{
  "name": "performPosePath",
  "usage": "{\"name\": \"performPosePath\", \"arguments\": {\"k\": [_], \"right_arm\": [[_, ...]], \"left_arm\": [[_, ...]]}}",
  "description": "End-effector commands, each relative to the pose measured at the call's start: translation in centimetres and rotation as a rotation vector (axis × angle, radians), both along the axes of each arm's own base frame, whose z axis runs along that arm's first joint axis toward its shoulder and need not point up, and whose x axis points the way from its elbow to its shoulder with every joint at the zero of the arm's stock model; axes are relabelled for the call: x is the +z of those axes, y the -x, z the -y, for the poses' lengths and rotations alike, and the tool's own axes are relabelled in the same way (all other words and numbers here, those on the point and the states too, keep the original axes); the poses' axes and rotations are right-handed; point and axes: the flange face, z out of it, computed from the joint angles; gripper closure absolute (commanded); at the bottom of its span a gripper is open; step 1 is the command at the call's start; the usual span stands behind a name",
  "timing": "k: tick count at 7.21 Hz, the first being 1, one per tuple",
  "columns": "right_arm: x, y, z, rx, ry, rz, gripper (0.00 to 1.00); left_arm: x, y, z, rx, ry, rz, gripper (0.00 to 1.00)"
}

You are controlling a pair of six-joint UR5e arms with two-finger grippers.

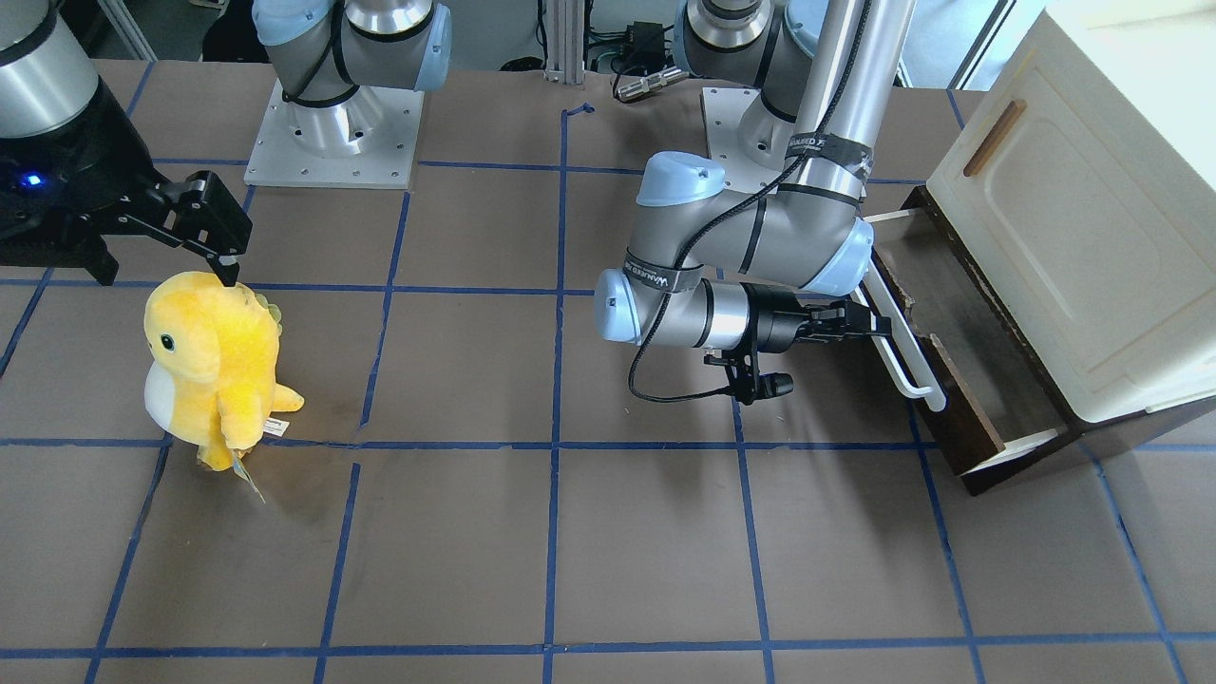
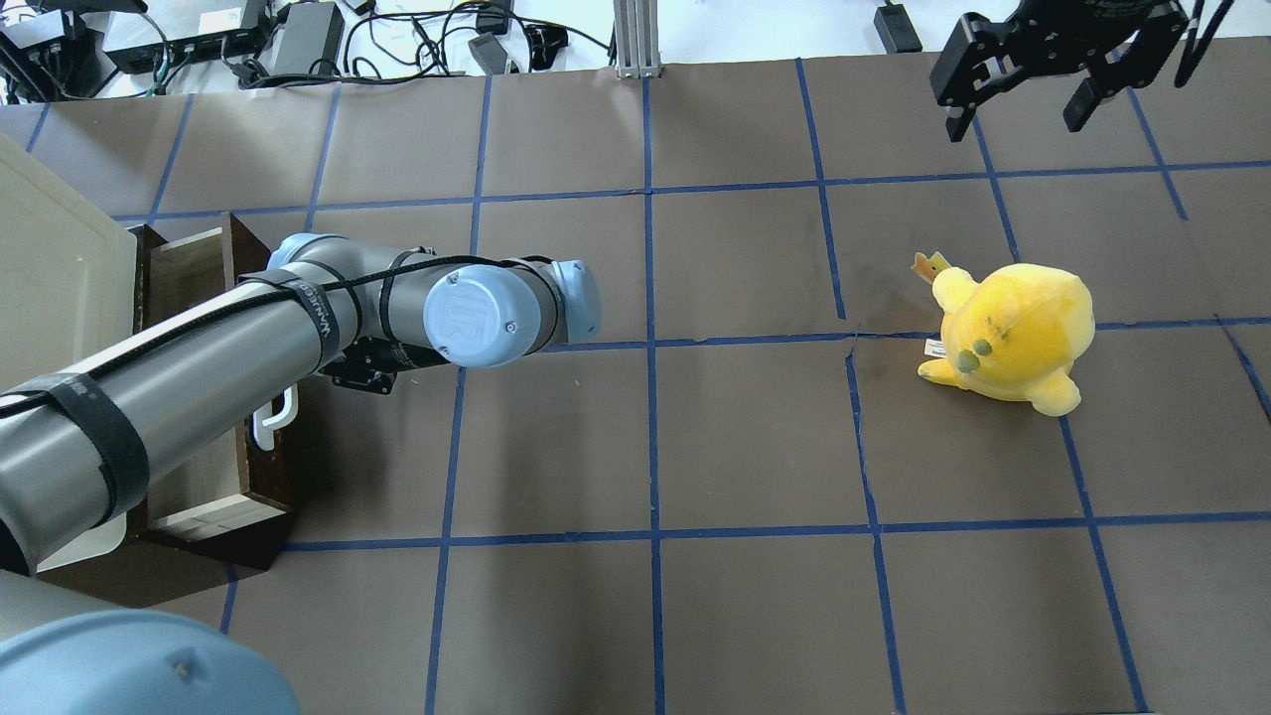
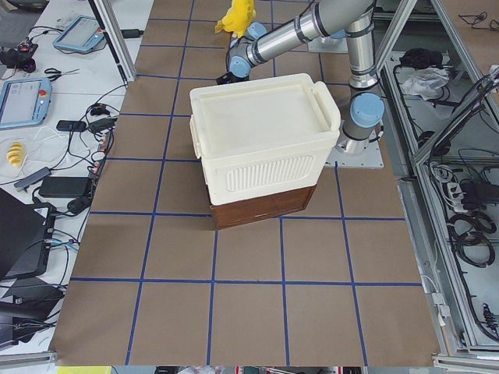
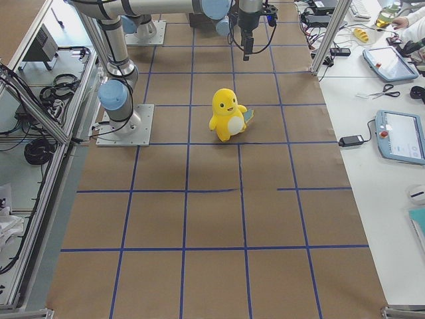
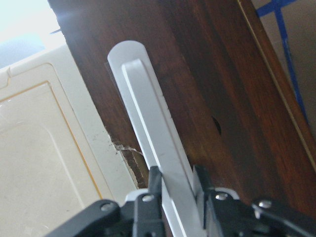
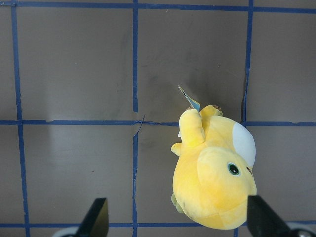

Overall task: Pull drawer sideways
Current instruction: 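Pull the handle with the left gripper, sliding the drawer outward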

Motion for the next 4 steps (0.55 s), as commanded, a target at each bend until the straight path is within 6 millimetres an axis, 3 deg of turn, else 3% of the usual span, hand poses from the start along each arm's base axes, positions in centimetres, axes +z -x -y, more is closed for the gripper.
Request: {"name": "performPosePath", "arguments": {"k": [1, 4], "right_arm": [[0.0, 0.0, 0.0, 0.0, 0.0, 0.0, 0.0], [0.0, 0.0, 0.0, 0.0, 0.0, 0.0, 0.0]], "left_arm": [[0.0, 1.6, 0.0, -0.022, 0.002, -0.006, 0.94], [0.2, 3.3, 0.0, -0.058, -0.017, -0.012, 0.93]]}}
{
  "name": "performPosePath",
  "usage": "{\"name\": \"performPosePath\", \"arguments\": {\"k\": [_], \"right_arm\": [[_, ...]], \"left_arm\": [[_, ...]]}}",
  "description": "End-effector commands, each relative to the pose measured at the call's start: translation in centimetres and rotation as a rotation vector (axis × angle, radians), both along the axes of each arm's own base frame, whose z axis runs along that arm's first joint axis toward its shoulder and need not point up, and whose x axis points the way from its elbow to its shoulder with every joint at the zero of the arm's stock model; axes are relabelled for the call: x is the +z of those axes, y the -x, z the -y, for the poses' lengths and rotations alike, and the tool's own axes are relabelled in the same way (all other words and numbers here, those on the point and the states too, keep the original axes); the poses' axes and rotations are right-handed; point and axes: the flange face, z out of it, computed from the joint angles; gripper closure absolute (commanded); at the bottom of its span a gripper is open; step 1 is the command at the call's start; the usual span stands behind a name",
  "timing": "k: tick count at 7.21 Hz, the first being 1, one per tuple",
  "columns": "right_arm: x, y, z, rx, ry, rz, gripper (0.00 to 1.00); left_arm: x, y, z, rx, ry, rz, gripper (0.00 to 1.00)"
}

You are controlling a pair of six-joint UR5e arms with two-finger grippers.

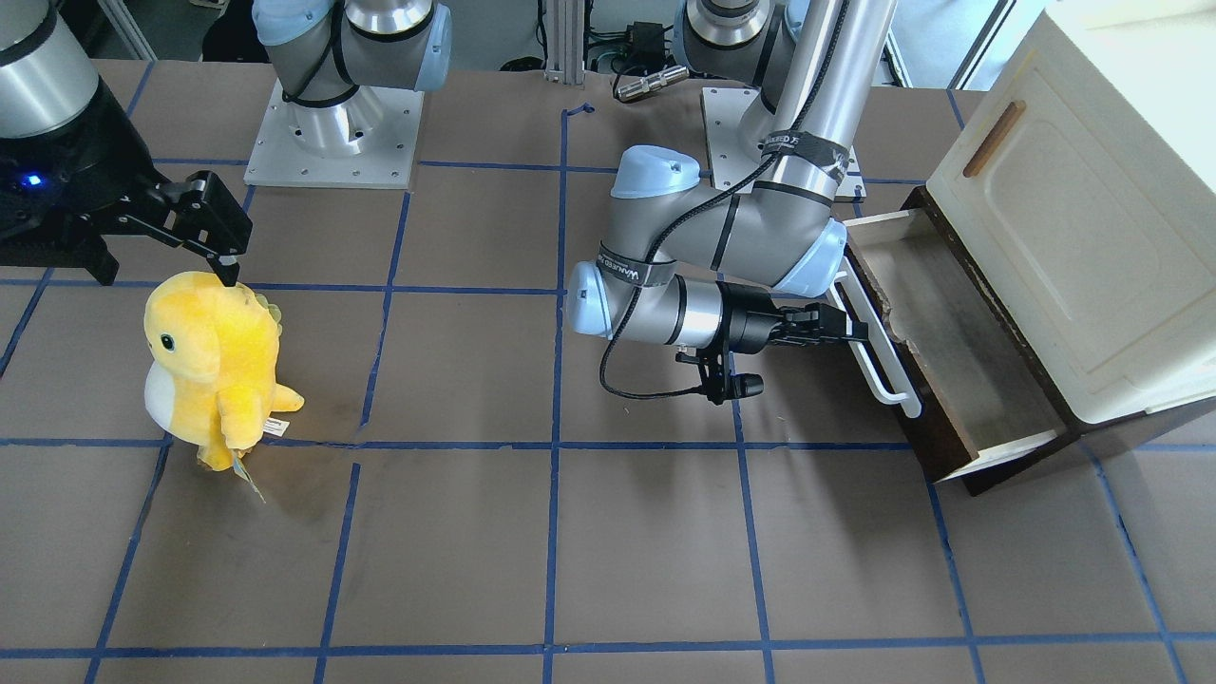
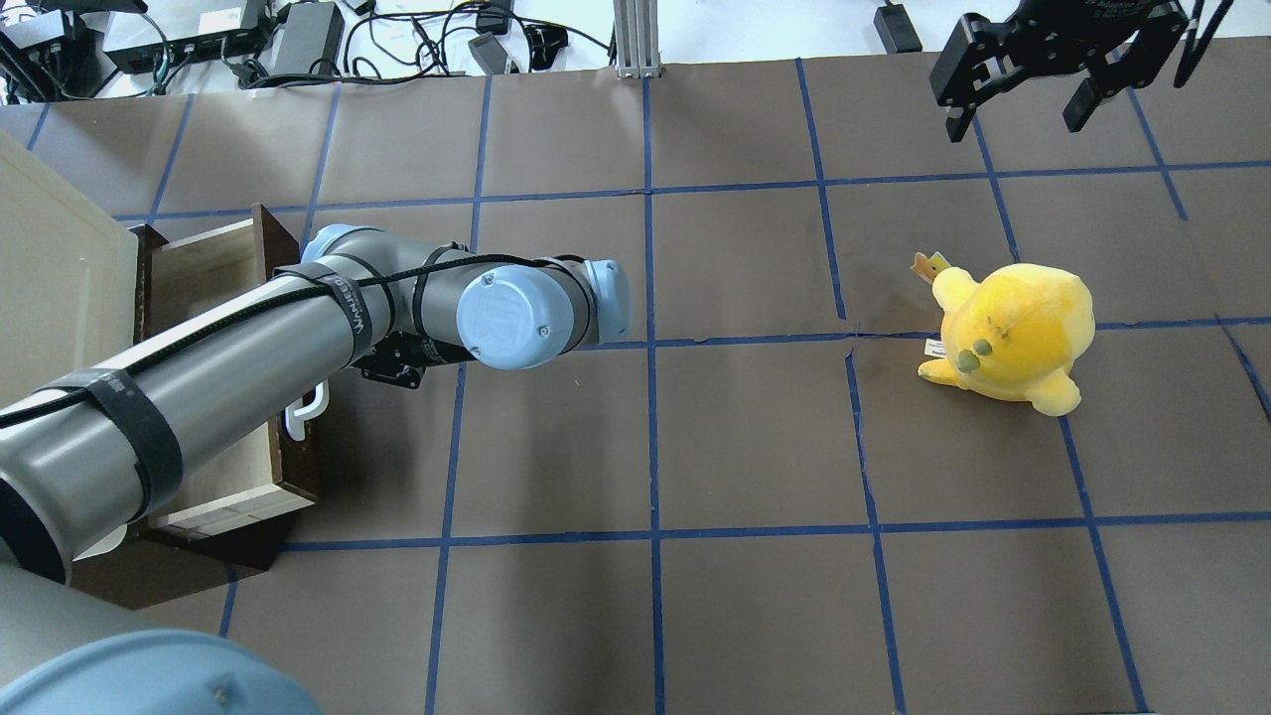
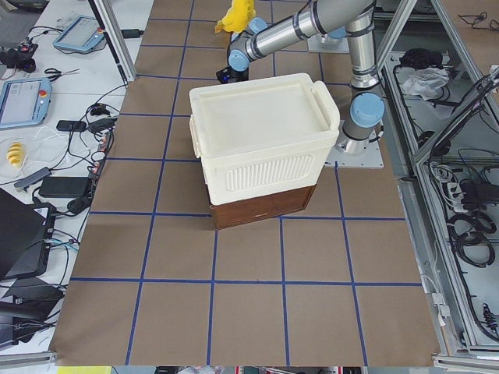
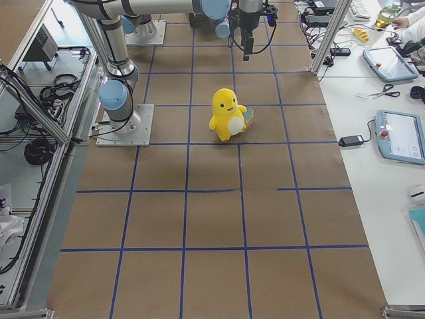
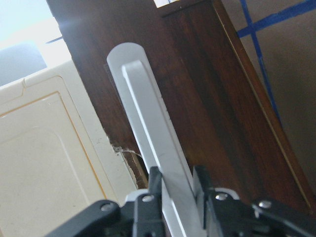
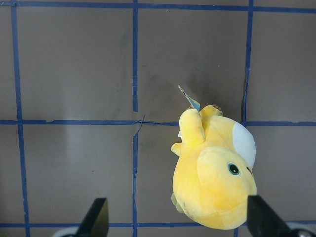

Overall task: Pull drawer sideways
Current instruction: 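Pull the handle with the left gripper, sliding the drawer outward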

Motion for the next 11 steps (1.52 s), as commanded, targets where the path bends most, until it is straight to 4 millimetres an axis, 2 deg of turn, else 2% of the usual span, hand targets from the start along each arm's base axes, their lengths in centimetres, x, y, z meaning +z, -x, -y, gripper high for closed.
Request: {"name": "performPosePath", "arguments": {"k": [1, 4, 5, 6, 7, 8, 9, 11], "right_arm": [[0.0, 0.0, 0.0, 0.0, 0.001, 0.0, 0.0], [0.0, 0.0, 0.0, 0.0, 0.001, 0.0, 0.0], [0.0, 0.0, 0.0, 0.0, 0.001, 0.0, 0.0], [0.0, 0.0, 0.0, 0.0, 0.001, 0.0, 0.0], [0.0, 0.0, 0.0, 0.0, 0.001, 0.0, 0.0], [0.0, 0.0, 0.0, 0.0, 0.001, 0.0, 0.0], [0.0, 0.0, 0.0, 0.0, 0.001, 0.001, 0.0], [0.0, 0.0, 0.0, 0.0, 0.001, 0.0, 0.0]], "left_arm": [[0.0, 1.1, -0.2, -0.022, -0.006, -0.002, 0.93], [0.1, 2.8, -0.3, -0.057, -0.02, -0.006, 0.93], [0.1, 3.5, -0.3, -0.071, -0.019, -0.006, 0.89], [0.0, 3.7, -0.2, -0.077, -0.027, -0.005, 0.88], [-0.1, 3.7, -0.3, -0.085, -0.029, 0.0, 0.65], [0.1, 3.8, -0.1, -0.09, -0.025, 0.002, 0.16], [0.2, 3.8, -0.1, -0.086, -0.021, -0.001, 0.0], [0.9, 4.0, 0.1, -0.08, 0.03, -0.025, 0.0]]}}
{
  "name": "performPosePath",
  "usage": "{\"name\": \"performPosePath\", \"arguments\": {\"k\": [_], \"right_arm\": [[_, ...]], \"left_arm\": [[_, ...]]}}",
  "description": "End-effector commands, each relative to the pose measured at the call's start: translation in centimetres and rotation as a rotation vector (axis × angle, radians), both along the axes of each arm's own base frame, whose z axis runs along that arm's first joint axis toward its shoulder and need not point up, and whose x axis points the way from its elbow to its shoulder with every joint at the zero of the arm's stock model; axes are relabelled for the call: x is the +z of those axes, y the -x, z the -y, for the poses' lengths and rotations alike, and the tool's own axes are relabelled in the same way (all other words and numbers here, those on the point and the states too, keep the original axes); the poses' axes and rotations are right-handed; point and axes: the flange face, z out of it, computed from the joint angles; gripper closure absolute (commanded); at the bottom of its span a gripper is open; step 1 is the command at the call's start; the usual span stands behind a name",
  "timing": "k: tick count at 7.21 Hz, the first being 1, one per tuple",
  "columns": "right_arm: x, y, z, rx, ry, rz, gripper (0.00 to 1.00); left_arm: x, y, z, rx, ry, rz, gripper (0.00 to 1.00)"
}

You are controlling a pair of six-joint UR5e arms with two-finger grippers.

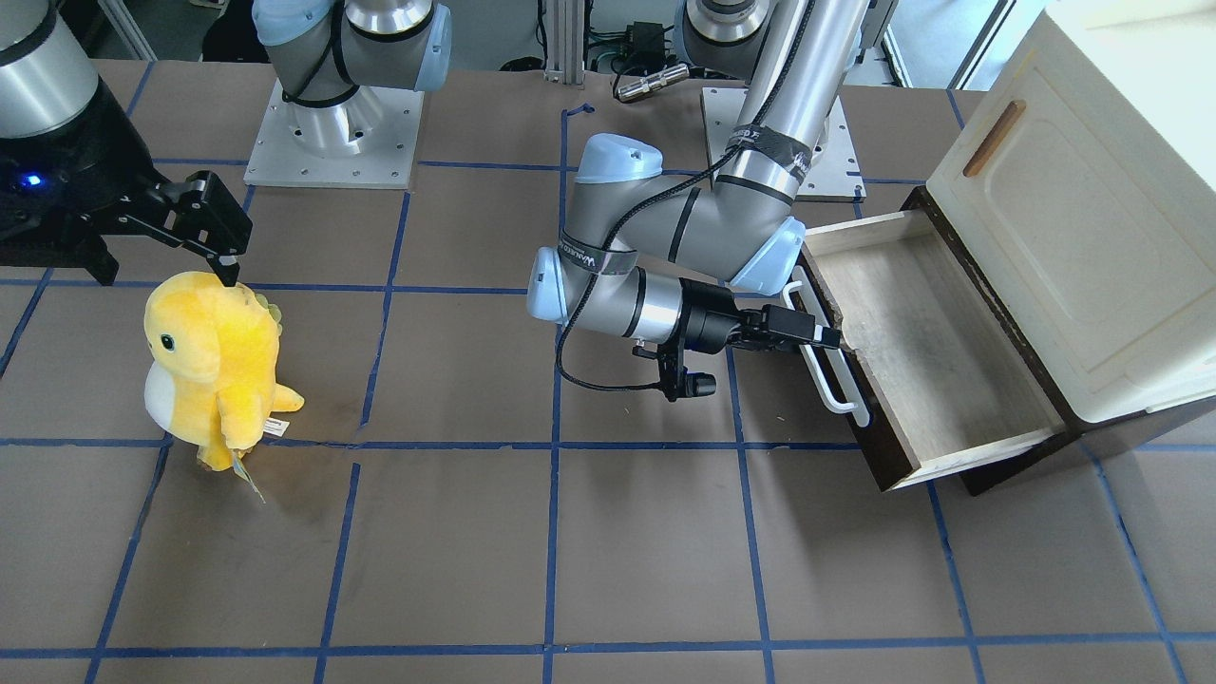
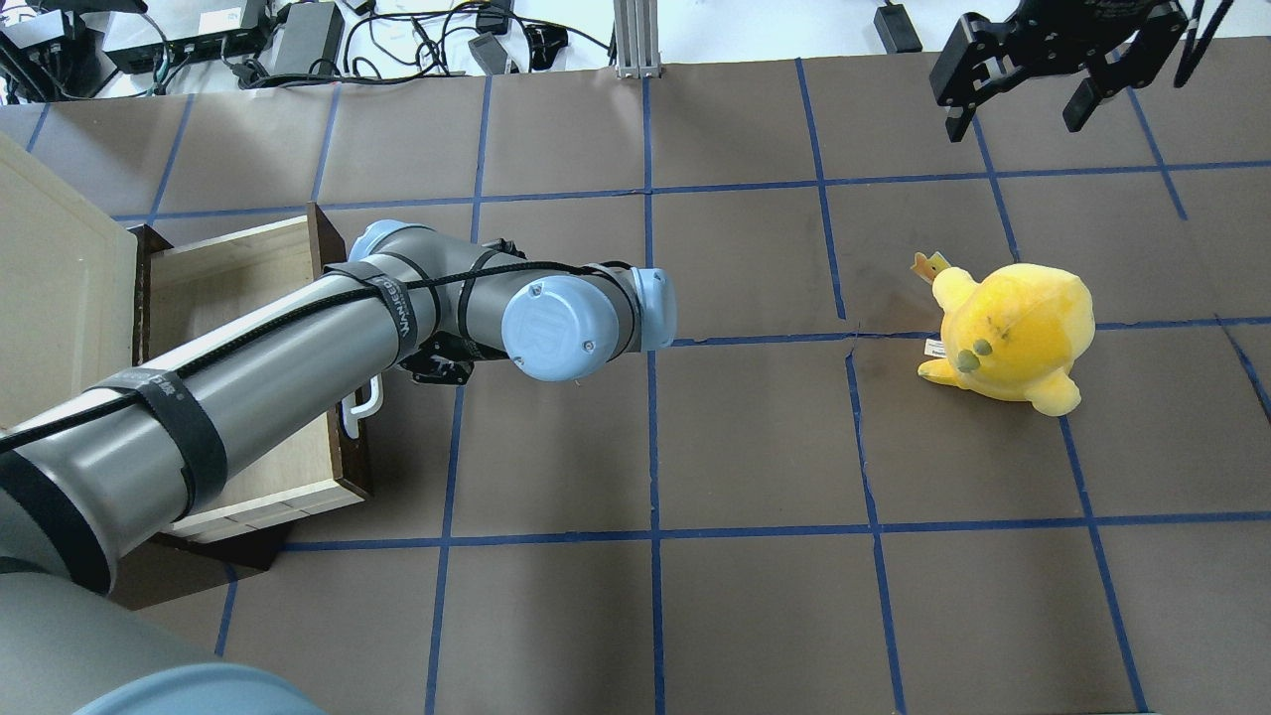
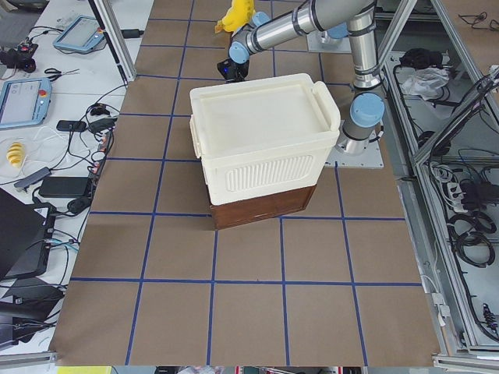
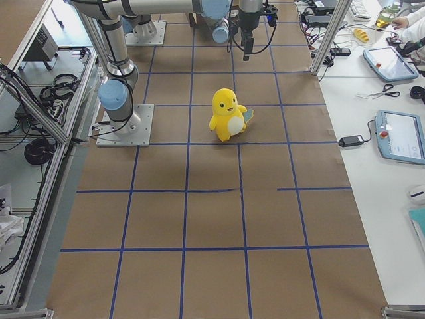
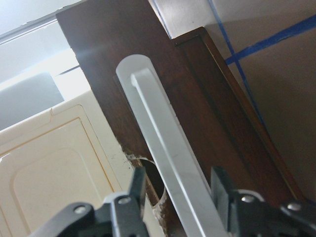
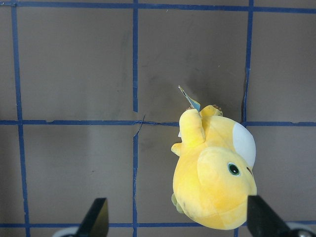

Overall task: Pull drawer sideways
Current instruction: 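Pull the handle with the left gripper, sliding the drawer outward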

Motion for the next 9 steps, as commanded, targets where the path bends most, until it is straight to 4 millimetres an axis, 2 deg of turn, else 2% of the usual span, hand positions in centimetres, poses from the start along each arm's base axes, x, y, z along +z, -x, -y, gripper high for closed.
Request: {"name": "performPosePath", "arguments": {"k": [1, 5, 9], "right_arm": [[0.0, 0.0, 0.0, 0.0, 0.0, 0.0, 0.0], [-0.02, 0.0, -0.02, 0.0, -0.002, 0.0, 0.0], [0.0, 0.0, 0.0, 0.0, 0.0, 0.0, 0.0]], "left_arm": [[1.1, 0.33, 0.08, 0.008, 0.056, -0.032, 0.0], [1.69, 0.47, -0.49, 0.091, 0.091, -0.111, 0.0], [1.03, -0.36, -0.66, 0.153, 0.087, -0.149, 0.0]]}}
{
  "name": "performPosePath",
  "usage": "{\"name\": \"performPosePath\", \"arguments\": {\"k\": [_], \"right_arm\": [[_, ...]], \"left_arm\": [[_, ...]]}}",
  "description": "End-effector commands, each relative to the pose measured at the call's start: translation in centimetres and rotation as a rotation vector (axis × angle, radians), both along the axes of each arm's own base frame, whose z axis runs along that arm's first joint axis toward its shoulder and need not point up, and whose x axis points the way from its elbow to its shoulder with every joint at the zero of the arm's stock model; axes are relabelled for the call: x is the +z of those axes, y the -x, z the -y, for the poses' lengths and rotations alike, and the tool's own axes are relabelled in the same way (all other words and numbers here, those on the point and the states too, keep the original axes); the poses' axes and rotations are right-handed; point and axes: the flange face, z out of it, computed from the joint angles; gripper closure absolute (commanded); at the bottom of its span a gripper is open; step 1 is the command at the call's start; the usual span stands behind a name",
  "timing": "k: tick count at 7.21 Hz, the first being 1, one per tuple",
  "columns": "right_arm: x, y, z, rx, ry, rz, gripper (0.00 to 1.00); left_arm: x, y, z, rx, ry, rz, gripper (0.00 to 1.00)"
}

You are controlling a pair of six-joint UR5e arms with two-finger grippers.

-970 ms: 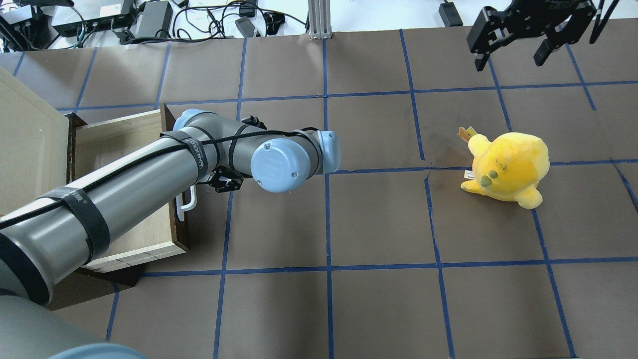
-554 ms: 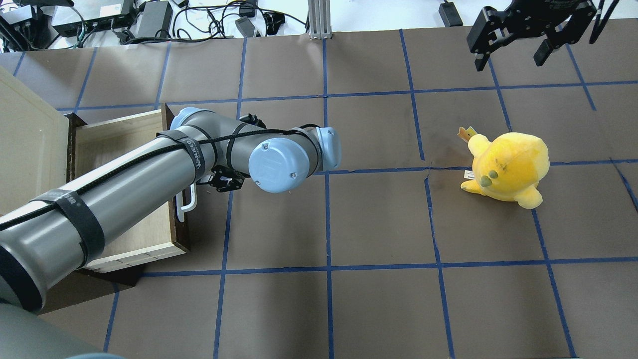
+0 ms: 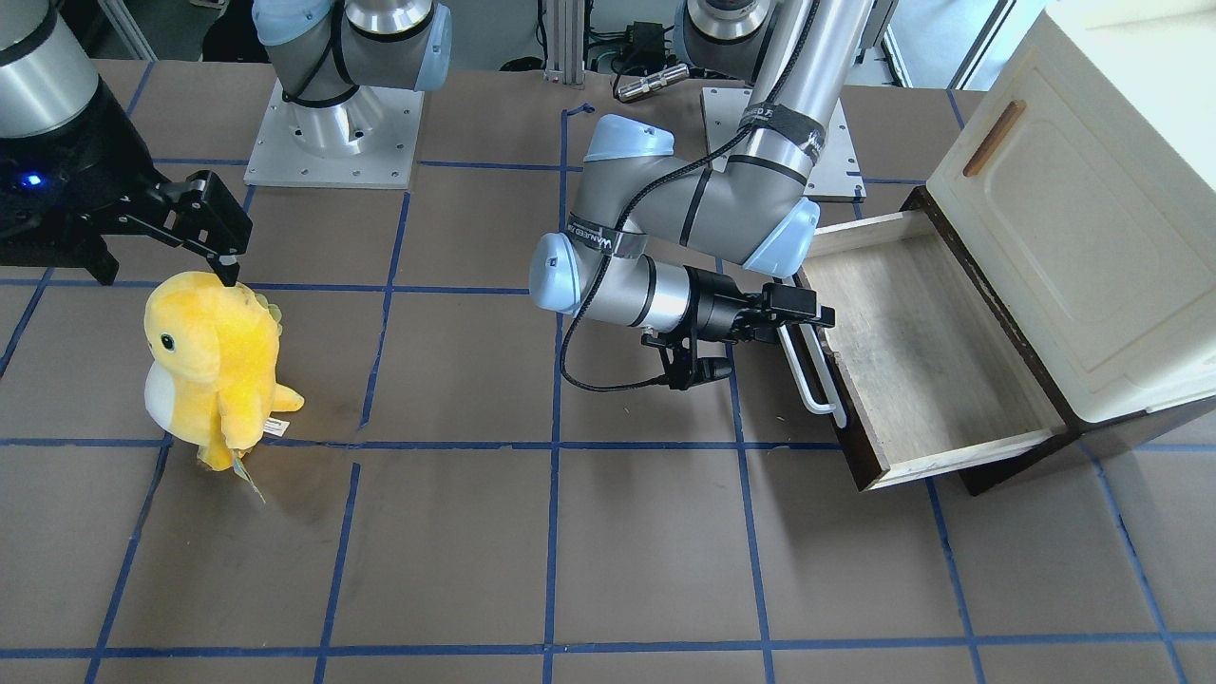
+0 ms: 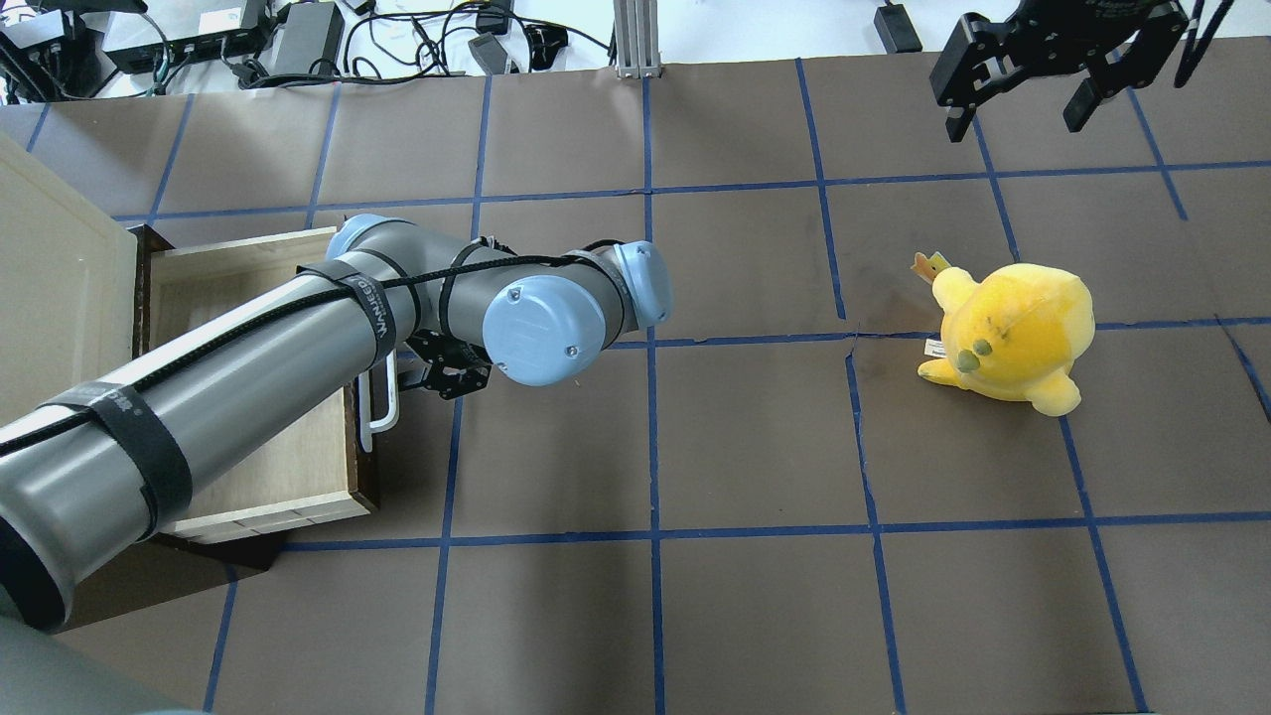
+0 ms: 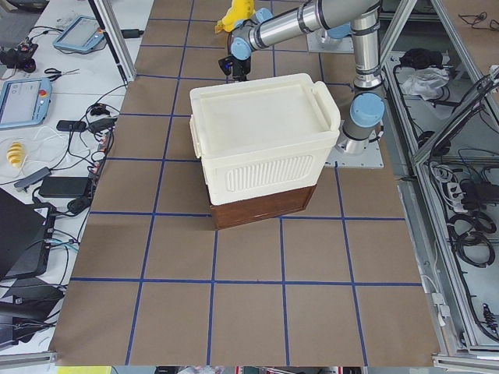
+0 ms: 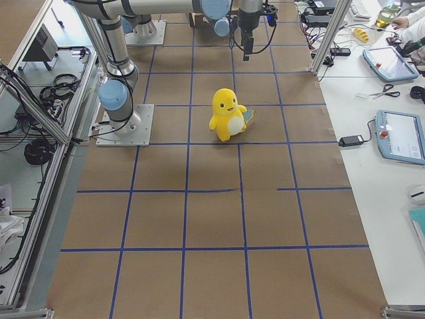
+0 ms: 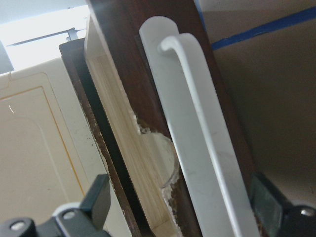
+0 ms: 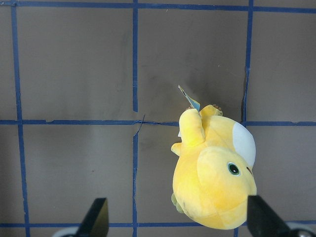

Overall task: Pull drawer sideways
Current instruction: 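Open the left gripper and release the drawer handle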

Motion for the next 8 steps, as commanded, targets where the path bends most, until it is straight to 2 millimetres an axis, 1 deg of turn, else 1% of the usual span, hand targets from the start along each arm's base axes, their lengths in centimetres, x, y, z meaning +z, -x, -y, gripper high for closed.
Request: {"name": "performPosePath", "arguments": {"k": [1, 2, 3, 5, 6, 7, 8], "right_arm": [[0.0, 0.0, 0.0, 0.0, 0.001, 0.0, 0.0], [0.0, 0.0, 0.0, 0.0, 0.001, 0.0, 0.0], [0.0, 0.0, 0.0, 0.0, -0.001, 0.0, 0.0], [0.0, 0.0, 0.0, 0.0, 0.001, 0.0, 0.0], [0.0, 0.0, 0.0, 0.0, 0.001, 0.0, 0.0], [0.0, 0.0, 0.0, 0.0, 0.001, 0.0, 0.0], [0.0, 0.0, 0.0, 0.0, 0.001, 0.0, 0.0]], "left_arm": [[0.1, 0.0, 0.3, 0.016, 0.025, -0.023, 0.0], [-0.1, 0.2, 0.2, 0.052, 0.021, -0.061, 0.0], [0.1, 0.7, 0.5, 0.073, 0.058, -0.111, 0.0], [-0.1, 1.0, 0.6, 0.094, 0.071, -0.147, 0.0], [1.0, 1.6, 0.4, 0.139, 0.071, -0.232, 0.0], [3.8, 3.0, 0.5, 0.142, 0.059, -0.384, 0.0], [7.1, 3.6, 0.7, 0.124, 0.063, -0.48, 0.0]]}}
